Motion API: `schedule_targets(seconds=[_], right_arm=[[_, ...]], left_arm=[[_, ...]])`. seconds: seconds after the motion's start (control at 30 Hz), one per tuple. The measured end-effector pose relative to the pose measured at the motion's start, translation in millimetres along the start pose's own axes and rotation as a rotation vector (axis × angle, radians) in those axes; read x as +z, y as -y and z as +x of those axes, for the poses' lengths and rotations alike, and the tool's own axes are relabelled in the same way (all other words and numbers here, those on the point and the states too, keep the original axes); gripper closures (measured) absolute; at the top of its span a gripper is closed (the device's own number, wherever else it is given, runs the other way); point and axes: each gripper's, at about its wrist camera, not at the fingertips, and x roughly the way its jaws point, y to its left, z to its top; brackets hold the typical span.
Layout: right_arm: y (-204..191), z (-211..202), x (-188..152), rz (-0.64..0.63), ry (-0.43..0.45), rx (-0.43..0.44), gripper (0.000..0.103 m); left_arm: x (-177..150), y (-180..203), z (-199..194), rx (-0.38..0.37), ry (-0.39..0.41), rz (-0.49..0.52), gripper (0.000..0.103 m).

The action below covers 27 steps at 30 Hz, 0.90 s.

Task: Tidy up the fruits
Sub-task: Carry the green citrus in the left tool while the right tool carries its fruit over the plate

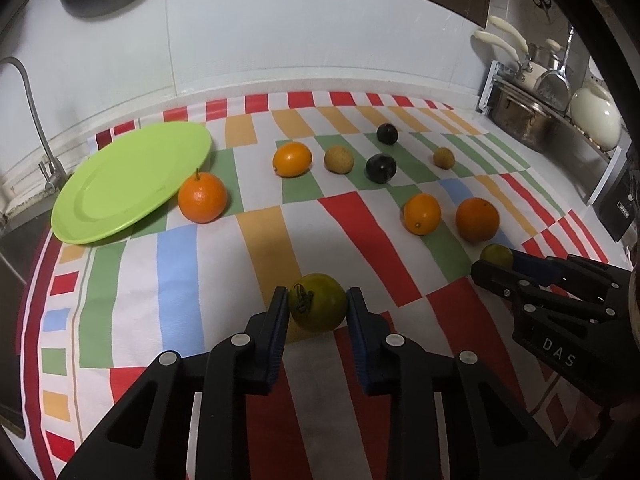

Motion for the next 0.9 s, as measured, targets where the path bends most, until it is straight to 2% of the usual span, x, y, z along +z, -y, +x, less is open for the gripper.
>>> schedule_targets(seconds=[0.6, 0.9], right_arm=[[-29.0, -46.5, 14.7, -0.084, 0.145, 0.056, 0.074], [-56.3, -58.0, 36.0, -0.148, 0.214, 0.119, 0.074]], left_arm=[[11.7, -8.6, -52.0, 0.033, 0.134, -0.011, 0.074], [22.9, -29.4, -70.3, 0.106, 0.200, -0.027, 0.074]])
